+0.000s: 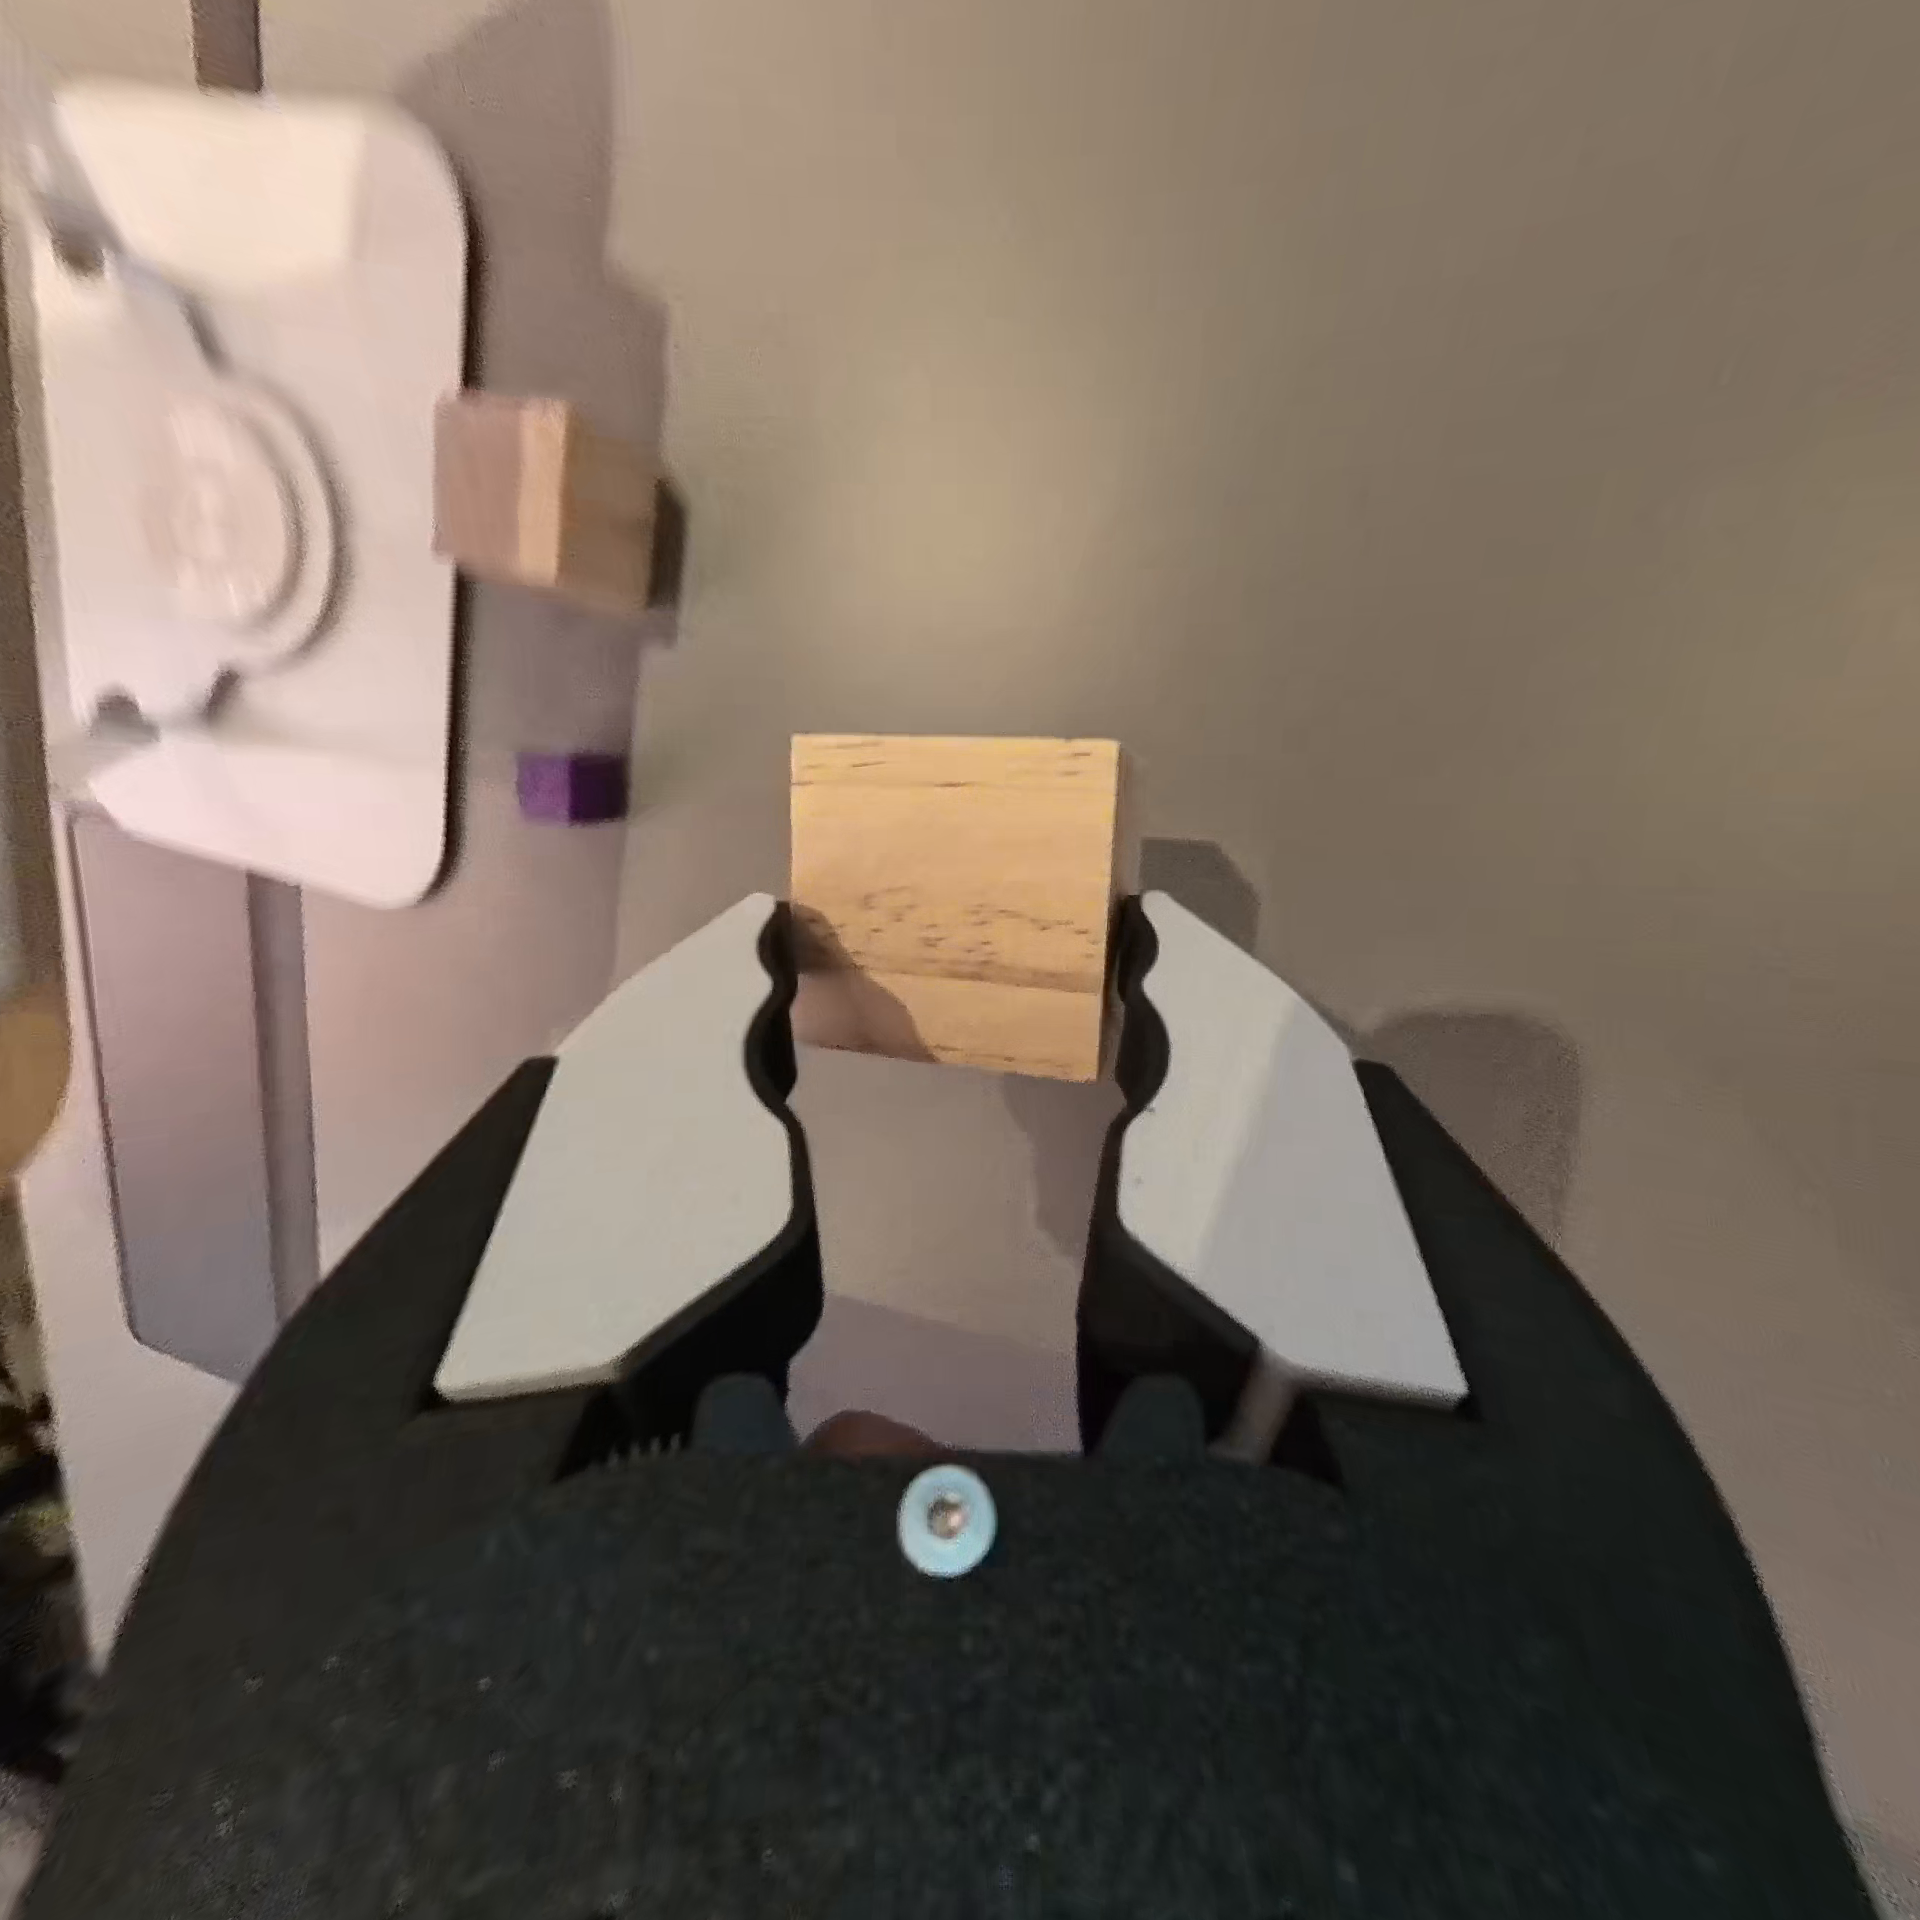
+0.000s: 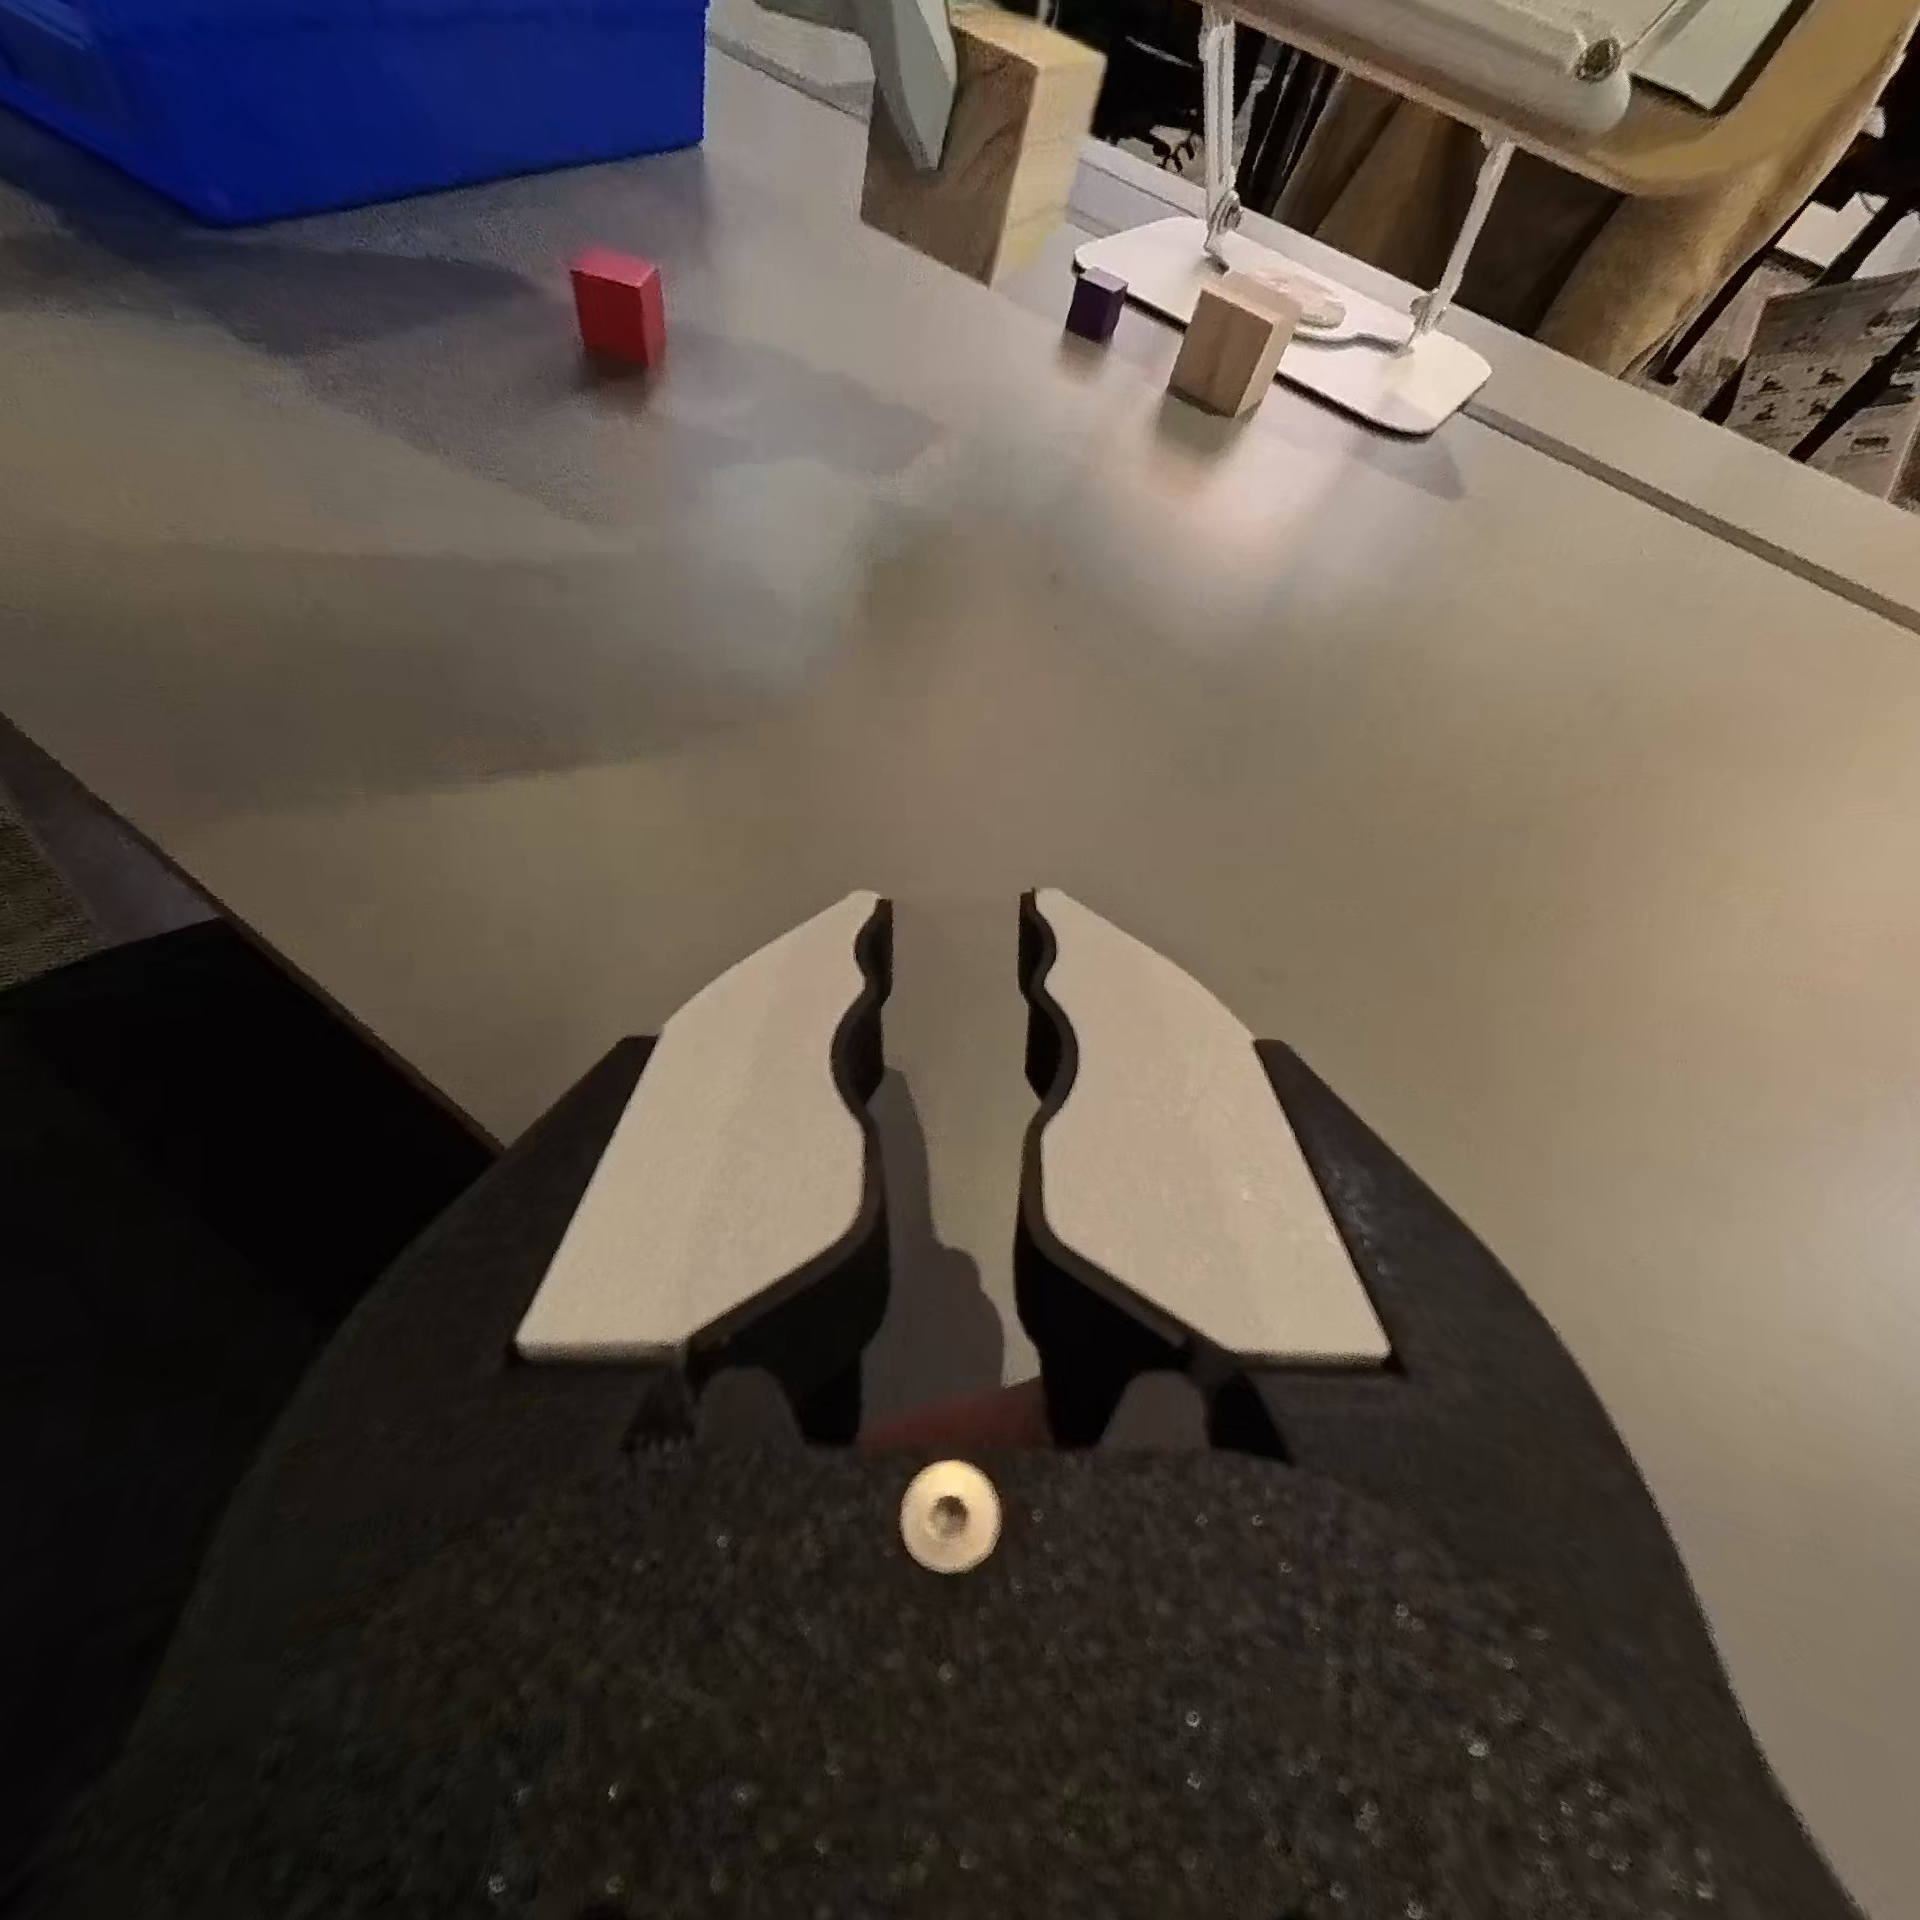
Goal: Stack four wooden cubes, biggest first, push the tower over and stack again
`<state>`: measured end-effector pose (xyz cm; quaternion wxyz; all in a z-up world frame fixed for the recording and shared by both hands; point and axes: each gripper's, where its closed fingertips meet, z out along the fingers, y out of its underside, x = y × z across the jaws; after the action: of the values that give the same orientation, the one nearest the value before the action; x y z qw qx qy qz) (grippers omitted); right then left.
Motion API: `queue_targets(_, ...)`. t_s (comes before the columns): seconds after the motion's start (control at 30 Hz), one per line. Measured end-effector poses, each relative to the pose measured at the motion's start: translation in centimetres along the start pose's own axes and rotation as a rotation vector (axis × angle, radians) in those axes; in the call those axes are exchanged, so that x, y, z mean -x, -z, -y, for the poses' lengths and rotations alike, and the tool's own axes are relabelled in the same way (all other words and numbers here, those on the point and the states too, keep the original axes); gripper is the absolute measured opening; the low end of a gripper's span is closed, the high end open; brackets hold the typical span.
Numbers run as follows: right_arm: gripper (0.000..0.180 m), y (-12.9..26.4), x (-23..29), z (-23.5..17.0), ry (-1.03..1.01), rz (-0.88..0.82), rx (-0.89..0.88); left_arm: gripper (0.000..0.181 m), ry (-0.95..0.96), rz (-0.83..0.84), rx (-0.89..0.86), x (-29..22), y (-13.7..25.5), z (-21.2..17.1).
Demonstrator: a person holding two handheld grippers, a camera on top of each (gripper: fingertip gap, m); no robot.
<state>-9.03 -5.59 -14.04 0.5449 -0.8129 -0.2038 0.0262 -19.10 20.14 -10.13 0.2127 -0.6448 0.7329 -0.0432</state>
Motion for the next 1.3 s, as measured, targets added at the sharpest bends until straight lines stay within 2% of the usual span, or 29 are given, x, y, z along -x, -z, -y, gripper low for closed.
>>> queue_targets(0.1, 0.022, 0.0, 0.3, 0.1, 0.006, 0.007, -0.001, 0.06, -0.108, -0.024, -0.021, -4.1, -0.1, 2.3)
queue_targets(0.23, 0.022, 0.0, 0.6, 0.1, 0.018, 0.011, 0.001, 0.06, -0.189, -0.014, 0.052, -7.0, -2.7, 1.9)
queue_targets(0.33, 0.022, 0.0, 0.7, 0.1, 0.018, 0.016, 0.005, 0.06, -0.175, -0.023, 0.093, -7.7, -4.5, 1.0)
queue_targets(0.5, 0.022, 0.1, 0.6, -0.1, 0.017, 0.01, 0.009, 0.06, -0.111, -0.047, 0.03, -7.9, -4.9, 1.1)
queue_targets(0.6, 0.022, 0.1, 0.5, -0.5, 0.007, 0.014, 0.02, 0.078, -0.078, -0.01, 0.046, -7.4, -4.5, 0.2)
queue_targets(0.7, 0.022, 0.1, 0.6, -0.8, -0.005, 0.022, 0.028, 0.076, 0.042, 0.019, -0.099, -7.6, -1.5, 0.6)
queue_targets(0.73, 0.022, 0.1, 0.6, -0.9, -0.007, 0.023, 0.033, 0.075, 0.123, 0.04, -0.174, -7.9, -0.2, 0.7)
queue_targets(0.8, 0.023, 0.1, 0.6, -1.0, -0.011, 0.024, 0.038, 0.06, 0.332, 0.1, -0.331, -8.9, 1.9, 0.5)
queue_targets(0.83, 0.023, 0.1, 0.6, -1.1, -0.015, 0.026, 0.042, 0.061, 0.429, 0.159, -0.401, -9.6, 2.7, 0.2)
queue_targets(0.9, 0.023, 0.0, 0.6, -1.3, -0.018, 0.031, 0.049, 0.062, 0.627, 0.294, -0.469, -11.2, 3.4, -1.5)
queue_targets(1.0, 0.025, -0.3, 0.5, -1.6, -0.02, 0.029, 0.062, 0.066, 0.819, 0.321, -0.513, -15.8, 3.1, -3.3)
queue_targets(1.07, 0.026, -0.5, 0.6, -1.7, -0.022, 0.036, 0.067, 0.068, 0.854, 0.392, -0.512, -17.5, 3.3, -4.5)
queue_targets(1.17, 0.029, -0.9, 0.6, -1.1, 0.02, 0.05, 0.062, 0.066, 0.796, 0.52, -0.479, -18.6, 4.3, -5.6)
queue_targets(1.27, 0.022, -2.3, -0.2, 0.3, 0.104, 0.107, 0.123, 0.064, 0.819, 0.482, -0.49, -20.0, 3.8, -5.9)
queue_targets(1.3, 0.028, -3.3, -0.5, 1.5, 0.126, 0.159, 0.148, 0.063, 0.828, 0.451, -0.494, -20.5, 3.4, -5.8)
